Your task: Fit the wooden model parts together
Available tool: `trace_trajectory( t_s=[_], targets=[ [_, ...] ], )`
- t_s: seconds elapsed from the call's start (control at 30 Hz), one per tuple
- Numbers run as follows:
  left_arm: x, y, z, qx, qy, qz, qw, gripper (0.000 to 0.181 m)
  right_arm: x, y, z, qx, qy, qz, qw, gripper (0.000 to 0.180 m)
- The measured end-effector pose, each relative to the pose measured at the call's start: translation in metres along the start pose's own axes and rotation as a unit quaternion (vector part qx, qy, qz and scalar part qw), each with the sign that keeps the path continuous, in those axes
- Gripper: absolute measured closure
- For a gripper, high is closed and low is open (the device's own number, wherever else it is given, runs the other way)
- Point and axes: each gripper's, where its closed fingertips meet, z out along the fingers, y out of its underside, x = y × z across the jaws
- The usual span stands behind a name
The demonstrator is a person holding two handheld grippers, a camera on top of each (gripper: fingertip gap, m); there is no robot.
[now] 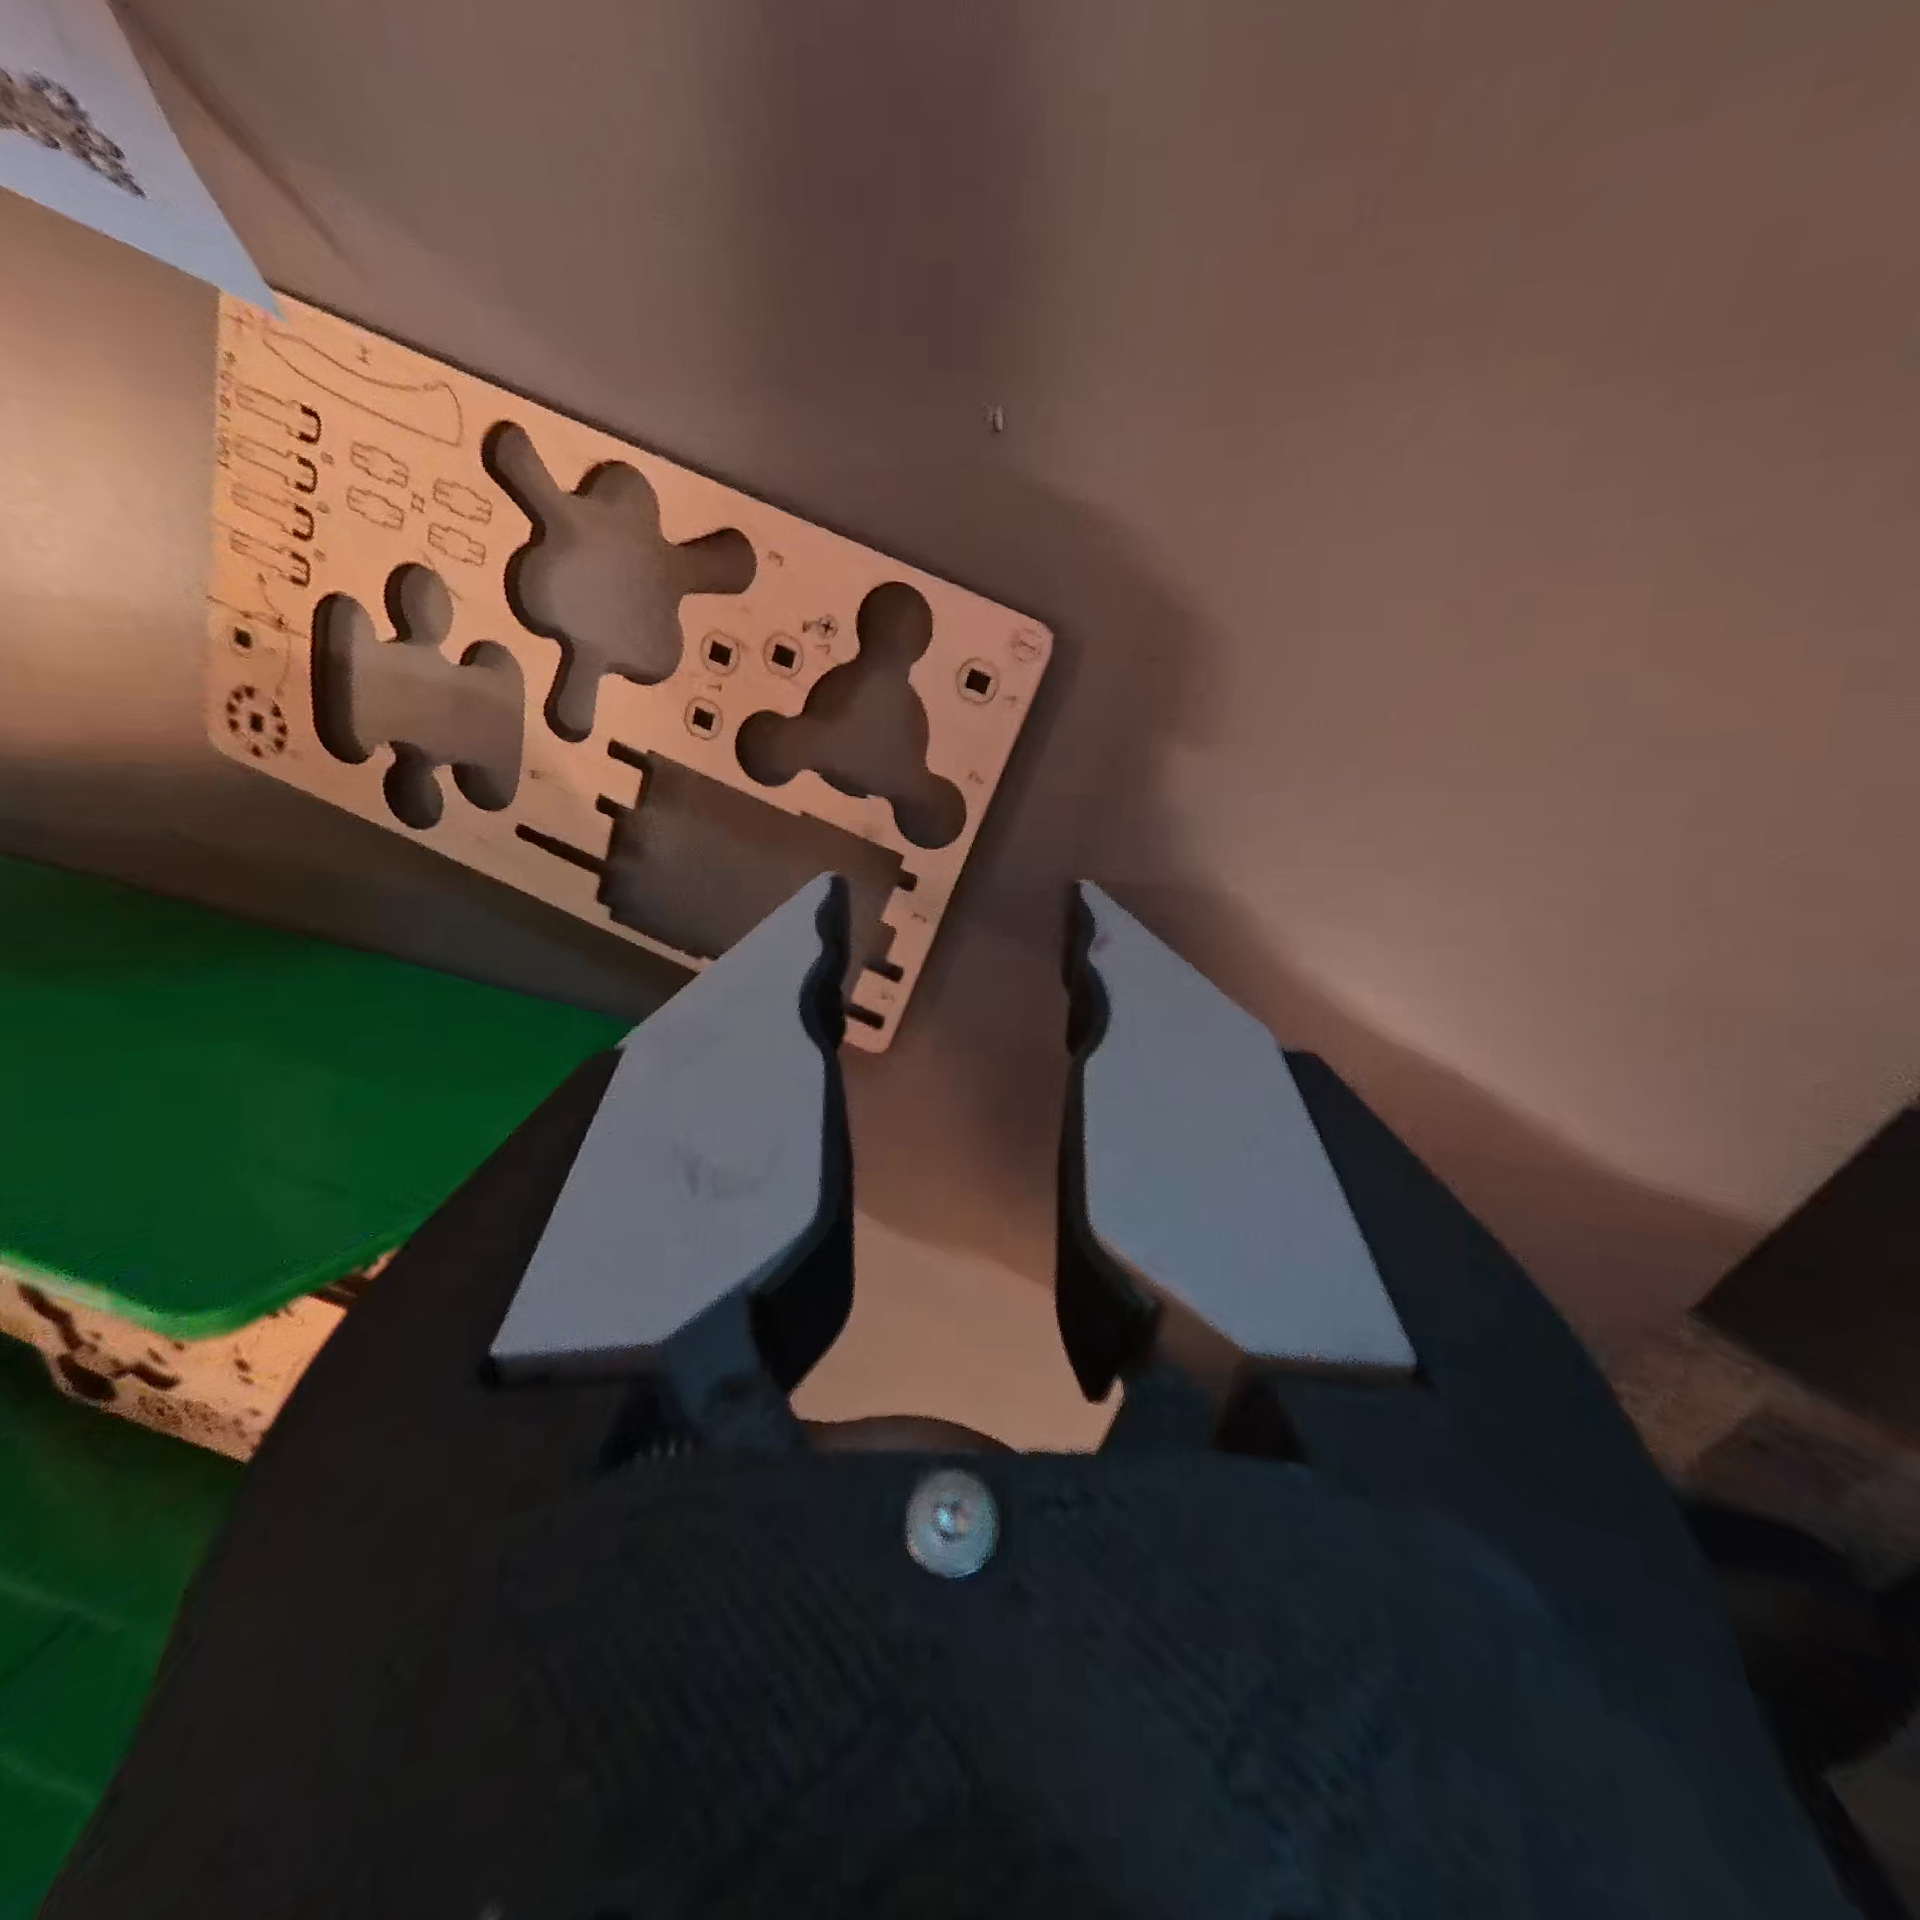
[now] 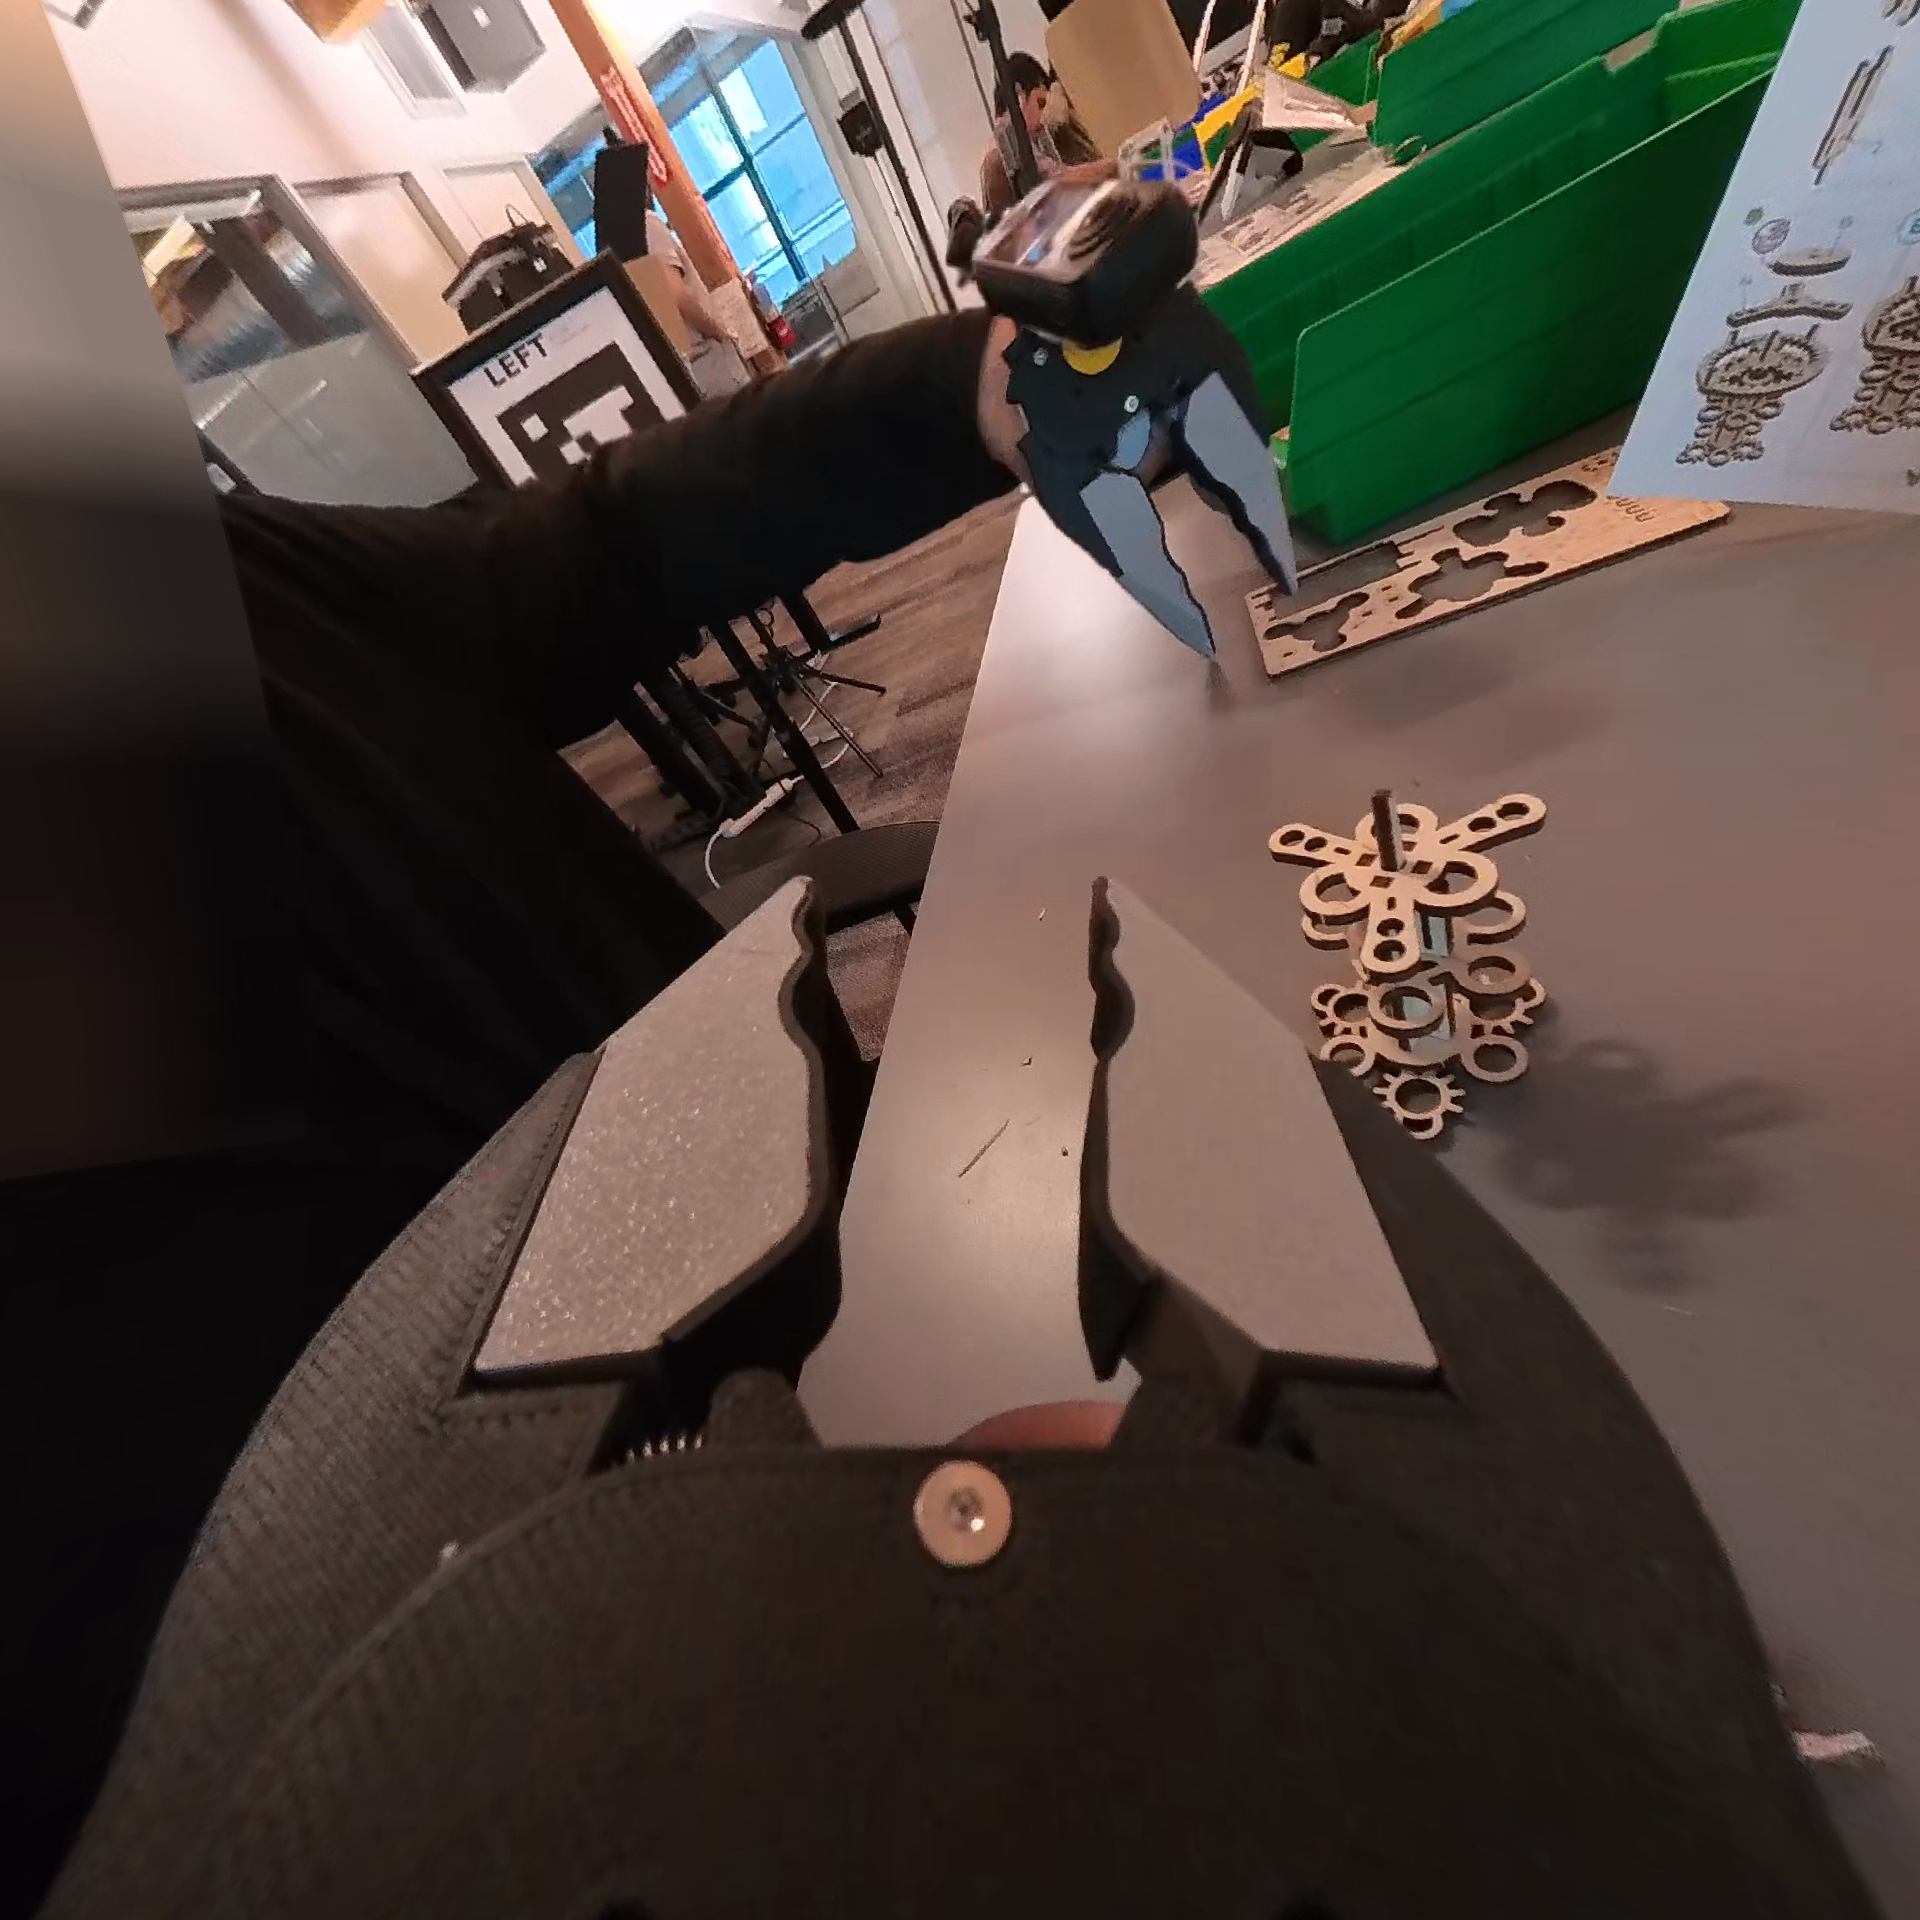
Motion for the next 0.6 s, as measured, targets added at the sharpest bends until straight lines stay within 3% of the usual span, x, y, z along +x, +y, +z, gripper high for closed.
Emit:
trace_trajectory(
  t_s=[0.2,0.33,0.6],
  targets=[
    [-0.005,0.002,0.005,-0.033,0.059,0.037,0.997,0.172,-0.005,0.001,0.003,-0.006,-0.011,-0.003,1.0,0.132],
    [-0.007,0.002,0.007,-0.047,0.077,0.039,0.995,0.166,-0.007,0.003,0.003,-0.011,-0.014,-0.006,1.0,0.132],
    [-0.003,-0.002,0.007,-0.025,0.065,0.028,0.997,0.173,-0.015,0.0,0.003,-0.005,-0.027,-0.011,1.0,0.132]
  ],
)
